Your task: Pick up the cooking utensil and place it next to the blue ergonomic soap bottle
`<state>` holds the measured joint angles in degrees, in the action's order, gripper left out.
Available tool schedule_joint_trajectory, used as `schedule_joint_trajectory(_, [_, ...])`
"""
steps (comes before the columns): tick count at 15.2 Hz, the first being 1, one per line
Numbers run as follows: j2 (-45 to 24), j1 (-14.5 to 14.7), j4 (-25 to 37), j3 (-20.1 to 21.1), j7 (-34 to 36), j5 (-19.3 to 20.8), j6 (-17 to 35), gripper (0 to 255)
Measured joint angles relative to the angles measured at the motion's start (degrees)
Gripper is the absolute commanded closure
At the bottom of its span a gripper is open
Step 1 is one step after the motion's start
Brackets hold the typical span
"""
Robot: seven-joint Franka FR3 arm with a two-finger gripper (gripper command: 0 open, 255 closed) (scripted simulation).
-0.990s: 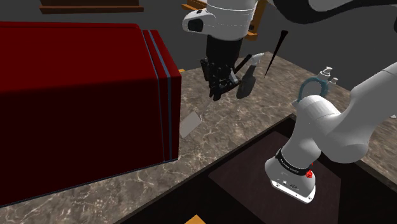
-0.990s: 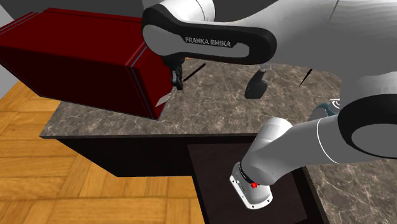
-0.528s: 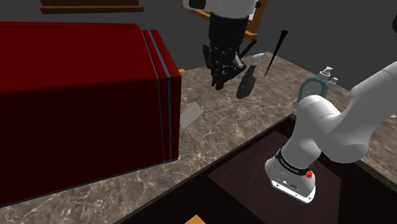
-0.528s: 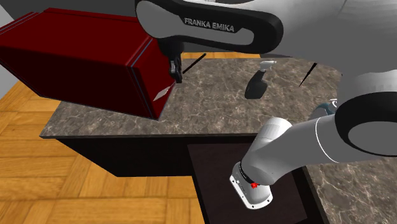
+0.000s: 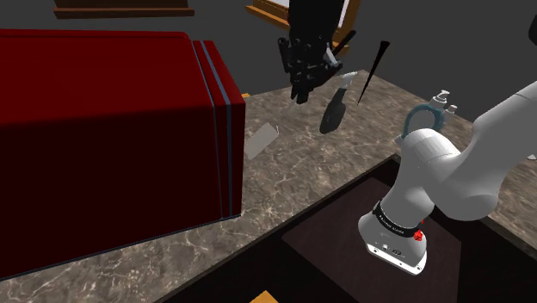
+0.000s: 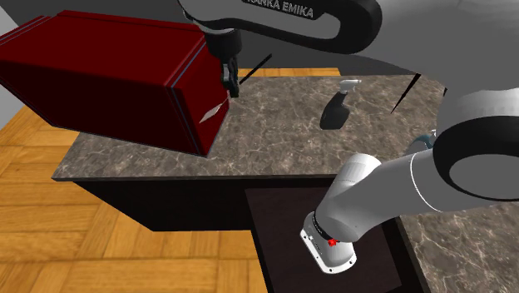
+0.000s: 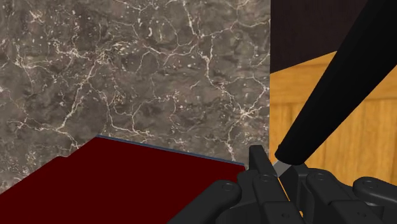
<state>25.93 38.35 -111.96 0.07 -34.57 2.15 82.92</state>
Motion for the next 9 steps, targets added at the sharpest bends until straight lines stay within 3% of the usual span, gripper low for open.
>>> schedule_joint_trajectory(9, [13.2,-2.8,-9.1,-6.5,-8.5,4.6,-3.5,255])
